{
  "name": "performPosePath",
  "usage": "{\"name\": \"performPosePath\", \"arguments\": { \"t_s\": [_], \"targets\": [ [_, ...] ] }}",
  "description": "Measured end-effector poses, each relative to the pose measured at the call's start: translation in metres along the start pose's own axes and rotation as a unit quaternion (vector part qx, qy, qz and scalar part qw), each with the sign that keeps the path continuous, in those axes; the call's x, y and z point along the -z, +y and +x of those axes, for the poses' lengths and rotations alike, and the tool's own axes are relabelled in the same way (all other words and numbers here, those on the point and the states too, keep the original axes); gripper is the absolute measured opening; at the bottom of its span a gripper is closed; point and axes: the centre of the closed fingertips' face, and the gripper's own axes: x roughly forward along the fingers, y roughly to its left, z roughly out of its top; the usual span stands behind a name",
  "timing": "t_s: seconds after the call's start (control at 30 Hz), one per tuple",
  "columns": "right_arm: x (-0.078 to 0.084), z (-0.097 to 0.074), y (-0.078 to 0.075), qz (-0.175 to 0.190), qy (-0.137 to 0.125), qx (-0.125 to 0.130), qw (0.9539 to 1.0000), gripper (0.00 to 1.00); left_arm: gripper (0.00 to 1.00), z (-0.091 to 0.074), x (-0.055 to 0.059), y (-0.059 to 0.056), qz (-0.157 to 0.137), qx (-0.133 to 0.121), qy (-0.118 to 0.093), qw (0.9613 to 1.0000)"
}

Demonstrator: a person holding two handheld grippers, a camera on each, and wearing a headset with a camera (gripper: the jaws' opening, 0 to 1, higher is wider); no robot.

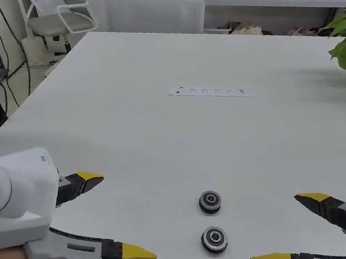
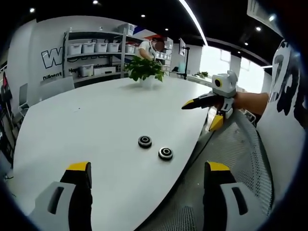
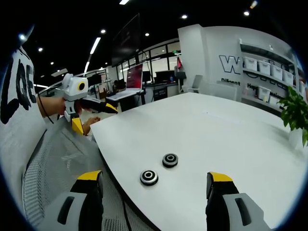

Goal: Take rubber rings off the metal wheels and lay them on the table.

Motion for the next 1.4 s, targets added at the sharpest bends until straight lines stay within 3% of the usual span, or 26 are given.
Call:
{"name": "performPosePath", "arguments": {
  "t_s": [0.17, 0.43, 0.93, 1.4],
  "targets": [
    [-0.001, 0.000, -0.002, 0.002, -0.002, 0.001, 1.0000, 0.88, 0.95, 0.001, -0.011, 0.009, -0.015, -0.003, -0.014, 0.9998],
    [-0.002, 0.000, -0.009, 0.004, -0.005, 0.004, 1.0000, 0.88, 0.94, 0.009, -0.016, 0.012, 0.011, -0.004, -0.006, 0.9999],
    [0.003, 0.006, -0.024, 0.007, -0.004, 0.012, 0.9999, 0.86, 0.92, 0.029, -0.019, 0.021, 0.028, 0.005, 0.001, 0.9996],
    [0.009, 0.014, -0.032, -0.001, -0.003, 0.012, 0.9999, 0.84, 0.90, 0.050, -0.016, 0.021, 0.051, 0.022, 0.013, 0.9984]
  ]
}}
